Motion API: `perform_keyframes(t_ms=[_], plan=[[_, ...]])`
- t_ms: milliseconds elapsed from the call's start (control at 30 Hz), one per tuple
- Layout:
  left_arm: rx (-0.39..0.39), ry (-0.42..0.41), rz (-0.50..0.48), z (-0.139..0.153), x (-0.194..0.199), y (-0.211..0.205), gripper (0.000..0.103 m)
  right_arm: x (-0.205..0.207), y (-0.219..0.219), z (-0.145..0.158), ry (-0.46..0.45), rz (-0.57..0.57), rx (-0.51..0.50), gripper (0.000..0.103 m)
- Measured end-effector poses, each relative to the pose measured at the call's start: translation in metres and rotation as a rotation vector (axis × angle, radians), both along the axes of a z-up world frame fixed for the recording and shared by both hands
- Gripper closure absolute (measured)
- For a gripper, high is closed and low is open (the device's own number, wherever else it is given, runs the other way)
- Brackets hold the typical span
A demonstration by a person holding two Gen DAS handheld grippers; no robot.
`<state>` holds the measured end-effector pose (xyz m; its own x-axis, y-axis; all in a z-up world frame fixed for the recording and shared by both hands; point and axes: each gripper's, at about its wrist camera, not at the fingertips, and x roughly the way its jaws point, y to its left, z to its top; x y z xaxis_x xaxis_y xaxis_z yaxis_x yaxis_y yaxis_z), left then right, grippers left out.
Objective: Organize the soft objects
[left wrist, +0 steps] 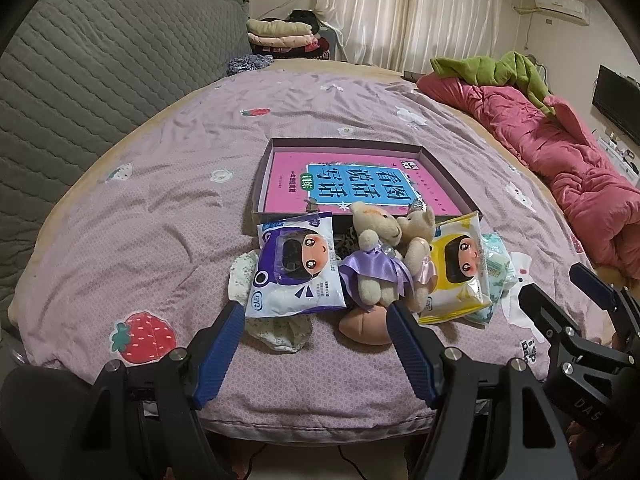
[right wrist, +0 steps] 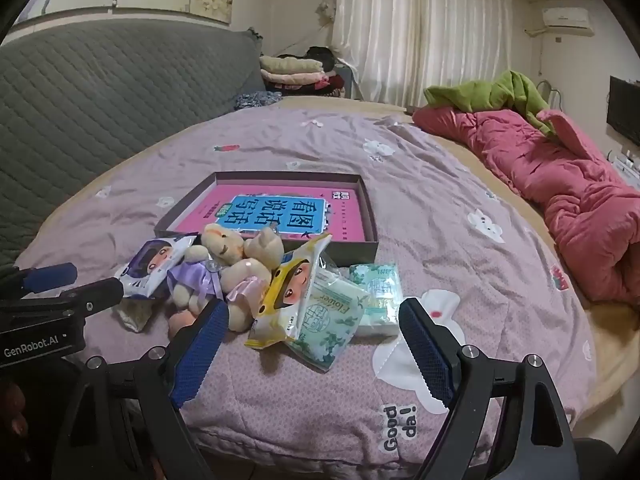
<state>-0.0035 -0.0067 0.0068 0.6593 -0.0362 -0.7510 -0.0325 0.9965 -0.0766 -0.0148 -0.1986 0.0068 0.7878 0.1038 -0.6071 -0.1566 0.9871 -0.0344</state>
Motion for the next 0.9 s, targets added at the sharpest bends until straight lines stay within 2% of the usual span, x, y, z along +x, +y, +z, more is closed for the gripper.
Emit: perform_keyframes(t_ms=[900], plan=[[-0.01,0.01,0.004,-0.0017,-0.0003,0.0042,0.03,0.0019,0.0021,0.0003,0.001,-0.015,0.003,0.015]])
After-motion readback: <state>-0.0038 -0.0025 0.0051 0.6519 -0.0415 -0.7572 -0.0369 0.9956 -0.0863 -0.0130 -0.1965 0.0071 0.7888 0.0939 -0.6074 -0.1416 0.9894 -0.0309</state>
